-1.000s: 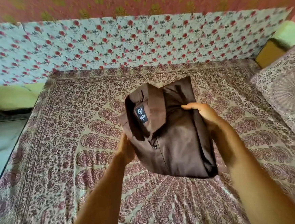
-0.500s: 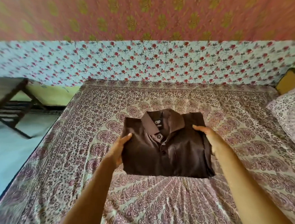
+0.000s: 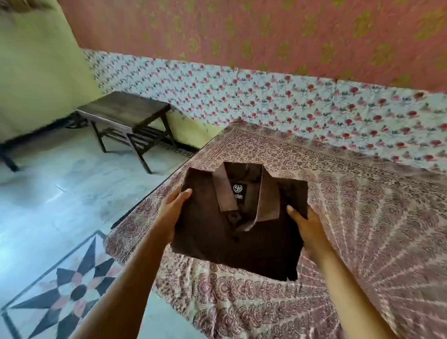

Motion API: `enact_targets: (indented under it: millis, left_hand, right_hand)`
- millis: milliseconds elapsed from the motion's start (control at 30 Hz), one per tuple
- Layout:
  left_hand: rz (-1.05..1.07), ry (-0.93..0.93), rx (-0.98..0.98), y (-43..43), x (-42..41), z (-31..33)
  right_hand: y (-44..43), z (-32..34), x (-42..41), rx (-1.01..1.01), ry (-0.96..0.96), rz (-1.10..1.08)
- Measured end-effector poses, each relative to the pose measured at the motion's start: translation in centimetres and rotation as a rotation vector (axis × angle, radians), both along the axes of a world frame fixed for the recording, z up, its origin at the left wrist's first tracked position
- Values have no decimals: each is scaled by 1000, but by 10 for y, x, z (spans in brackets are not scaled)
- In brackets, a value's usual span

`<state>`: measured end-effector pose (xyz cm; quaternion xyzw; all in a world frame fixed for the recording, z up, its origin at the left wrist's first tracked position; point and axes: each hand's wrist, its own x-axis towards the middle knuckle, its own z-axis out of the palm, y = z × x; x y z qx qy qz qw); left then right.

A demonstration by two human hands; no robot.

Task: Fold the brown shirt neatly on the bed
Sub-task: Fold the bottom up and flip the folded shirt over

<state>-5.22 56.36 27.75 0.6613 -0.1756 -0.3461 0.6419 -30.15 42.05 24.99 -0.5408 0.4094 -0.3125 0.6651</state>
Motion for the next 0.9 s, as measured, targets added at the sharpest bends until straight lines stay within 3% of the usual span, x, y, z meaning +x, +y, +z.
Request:
enact_targets:
  millis: [233,367,633,900]
  left_hand:
    - [99,-322,90,75,113,-19]
    - [72,-394,140,114,181,-27]
    - [-10,-349,232,151,272,-62]
    - [-69,-342,441,131,333,-124]
  right_hand:
    - [72,-29,129,47,39,-20]
    - [127,-42,199,47,80,-90]
    - [187,-79,278,-7,196,-191]
    - [190,-150,343,94,321,-243]
